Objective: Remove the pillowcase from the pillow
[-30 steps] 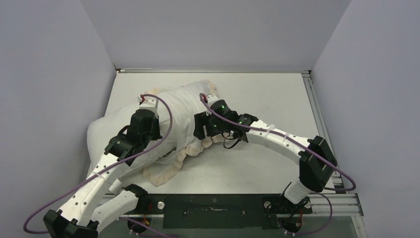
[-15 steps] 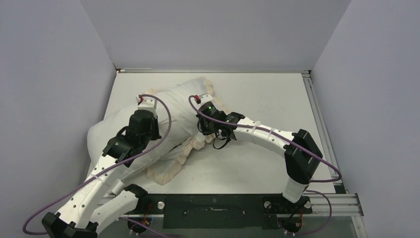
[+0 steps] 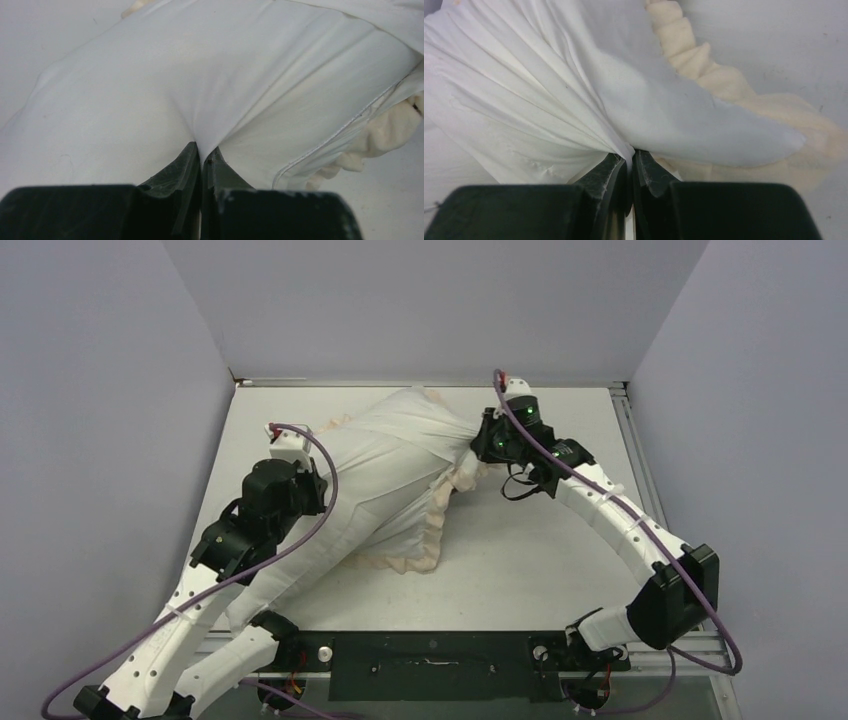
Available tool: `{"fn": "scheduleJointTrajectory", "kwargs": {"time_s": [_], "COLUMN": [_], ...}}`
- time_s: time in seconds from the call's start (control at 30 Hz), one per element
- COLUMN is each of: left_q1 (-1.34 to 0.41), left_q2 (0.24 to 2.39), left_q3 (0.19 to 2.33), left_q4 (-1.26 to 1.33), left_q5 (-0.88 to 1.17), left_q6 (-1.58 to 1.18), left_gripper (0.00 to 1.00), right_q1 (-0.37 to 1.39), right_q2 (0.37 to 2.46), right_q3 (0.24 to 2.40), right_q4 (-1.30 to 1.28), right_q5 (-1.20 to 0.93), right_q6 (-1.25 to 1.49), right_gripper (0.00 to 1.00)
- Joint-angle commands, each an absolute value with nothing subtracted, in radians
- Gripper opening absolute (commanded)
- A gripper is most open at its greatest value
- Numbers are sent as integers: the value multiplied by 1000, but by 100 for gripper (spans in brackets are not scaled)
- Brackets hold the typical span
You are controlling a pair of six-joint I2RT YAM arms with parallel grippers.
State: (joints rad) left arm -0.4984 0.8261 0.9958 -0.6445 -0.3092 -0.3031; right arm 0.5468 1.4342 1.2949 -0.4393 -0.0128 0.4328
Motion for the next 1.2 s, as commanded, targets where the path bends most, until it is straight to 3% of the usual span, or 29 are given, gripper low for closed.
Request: {"fn": "scheduleJointTrajectory", "kwargs": {"time_s": [0.0, 0.37, 0.6, 0.8, 0.83, 0.93, 0.97, 1.03, 1.17], "left_q1": [-466, -466, -468, -469, -470, -470, -468, -467, -464], "left_q2": [730, 712, 726, 731, 730, 727, 728, 744, 867], "left_q3": [1029, 919, 868, 846, 852, 890, 914, 967, 1119], "left_q4": [-669, -622, -581, -551, -550, -551, -552, -552, -583], "left_q5": [-459, -229, -162, -82, -59, -37, -39, -70, -168], "left_q6": [-219, -217, -212, -213, -213, -212, -212, -212, -203], "left_gripper": [0, 0, 0, 2, 13, 62, 71, 83, 91], "right_q1": [291, 229, 231, 317, 344, 417, 431, 456, 495], "right_q2": [1335, 1293, 1229, 1265, 1292, 1379, 1408, 1469, 1585], "right_q3": [1246, 1119, 1083, 1223, 1248, 1328, 1354, 1407, 1517], "right_q4": [-450, -404, -474, -486, -484, -458, -448, -428, -412], "right_q5": [194, -211, -303, -319, -302, -274, -279, -285, -285], "right_q6": [416, 342, 262, 199, 192, 187, 187, 193, 182], "right_gripper": [5, 8, 53, 76, 78, 82, 82, 83, 85]}}
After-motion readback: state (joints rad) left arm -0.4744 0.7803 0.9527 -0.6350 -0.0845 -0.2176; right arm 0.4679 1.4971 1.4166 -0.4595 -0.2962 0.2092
